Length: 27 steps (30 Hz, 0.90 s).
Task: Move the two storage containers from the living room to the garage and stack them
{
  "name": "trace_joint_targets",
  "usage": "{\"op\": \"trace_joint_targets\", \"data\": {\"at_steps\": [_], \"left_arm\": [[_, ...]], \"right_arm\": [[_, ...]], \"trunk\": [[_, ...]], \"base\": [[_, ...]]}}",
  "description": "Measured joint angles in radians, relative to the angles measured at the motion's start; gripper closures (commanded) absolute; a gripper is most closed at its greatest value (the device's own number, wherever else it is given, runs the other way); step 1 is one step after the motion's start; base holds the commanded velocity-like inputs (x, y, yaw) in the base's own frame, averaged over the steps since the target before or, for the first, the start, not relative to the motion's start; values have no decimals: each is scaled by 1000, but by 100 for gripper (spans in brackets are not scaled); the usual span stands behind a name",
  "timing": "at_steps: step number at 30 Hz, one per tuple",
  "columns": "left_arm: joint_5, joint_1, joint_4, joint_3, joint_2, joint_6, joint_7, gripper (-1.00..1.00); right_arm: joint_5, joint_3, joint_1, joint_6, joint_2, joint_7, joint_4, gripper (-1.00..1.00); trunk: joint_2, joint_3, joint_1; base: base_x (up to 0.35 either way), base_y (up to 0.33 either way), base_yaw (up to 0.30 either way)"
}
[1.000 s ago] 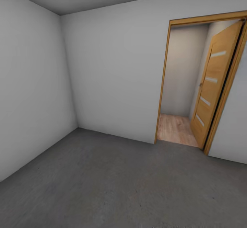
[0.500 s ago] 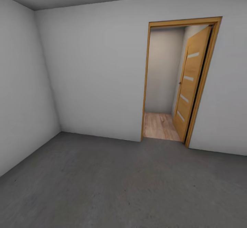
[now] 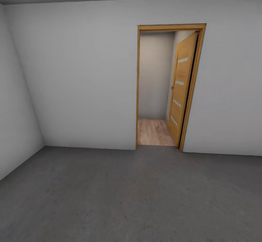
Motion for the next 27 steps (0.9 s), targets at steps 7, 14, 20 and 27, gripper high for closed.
{"op": "trace_joint_targets", "data": {"at_steps": [7,14,20,27], "left_arm": [[0,0,0,0,0,0,0,-100],[0,0,0,0,0,0,0,-100],[0,0,0,0,0,0,0,-100],[0,0,0,0,0,0,0,-100]], "right_arm": [[0,0,0,0,1,1,0,-100],[0,0,0,1,1,2,0,-100],[0,0,0,1,1,2,0,-100],[0,0,0,1,-1,2,0,-100]], "trunk": [[0,6,0],[0,12,0],[0,17,0],[0,23,0]], "base": [[0,0,-268],[0,0,-264],[0,0,-262],[0,0,-261]]}}
